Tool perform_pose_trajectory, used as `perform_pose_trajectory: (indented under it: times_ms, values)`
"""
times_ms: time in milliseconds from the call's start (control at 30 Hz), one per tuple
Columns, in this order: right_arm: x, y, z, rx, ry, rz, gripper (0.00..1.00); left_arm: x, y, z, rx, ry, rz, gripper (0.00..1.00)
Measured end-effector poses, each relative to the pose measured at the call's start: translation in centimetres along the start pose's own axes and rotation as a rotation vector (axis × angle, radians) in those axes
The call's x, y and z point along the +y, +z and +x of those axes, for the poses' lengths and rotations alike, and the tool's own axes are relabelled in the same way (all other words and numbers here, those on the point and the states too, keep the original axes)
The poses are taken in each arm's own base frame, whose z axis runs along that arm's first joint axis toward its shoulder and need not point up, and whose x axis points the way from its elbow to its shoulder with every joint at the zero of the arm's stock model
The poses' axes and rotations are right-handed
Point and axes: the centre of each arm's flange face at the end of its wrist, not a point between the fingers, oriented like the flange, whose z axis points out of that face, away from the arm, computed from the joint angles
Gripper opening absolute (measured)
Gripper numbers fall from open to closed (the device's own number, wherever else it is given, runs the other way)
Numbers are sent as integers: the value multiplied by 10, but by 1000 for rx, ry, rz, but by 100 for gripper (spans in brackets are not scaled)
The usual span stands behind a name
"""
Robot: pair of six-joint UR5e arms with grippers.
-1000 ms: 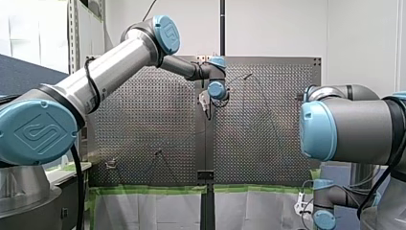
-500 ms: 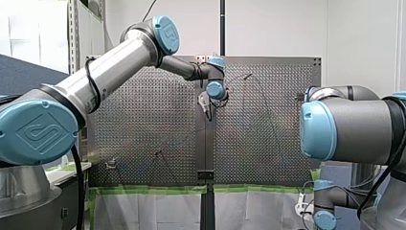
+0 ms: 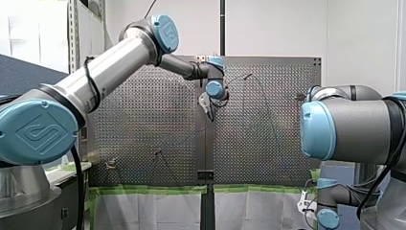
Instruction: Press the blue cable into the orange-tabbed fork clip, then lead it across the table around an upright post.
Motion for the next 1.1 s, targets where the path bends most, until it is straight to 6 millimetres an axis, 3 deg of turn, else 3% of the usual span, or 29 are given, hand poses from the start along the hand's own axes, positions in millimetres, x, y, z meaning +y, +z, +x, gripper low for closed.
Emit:
perform_pose_trajectory:
  times_ms: [533,1100]
  values:
    - [-2,-1,-1,-5,-2,6,0,-29,-34,-42,-51,-111,114,89]
    - [-4,-1,-2,-8,-2,15,0,-55,-100,-62,52,-16,172,89]
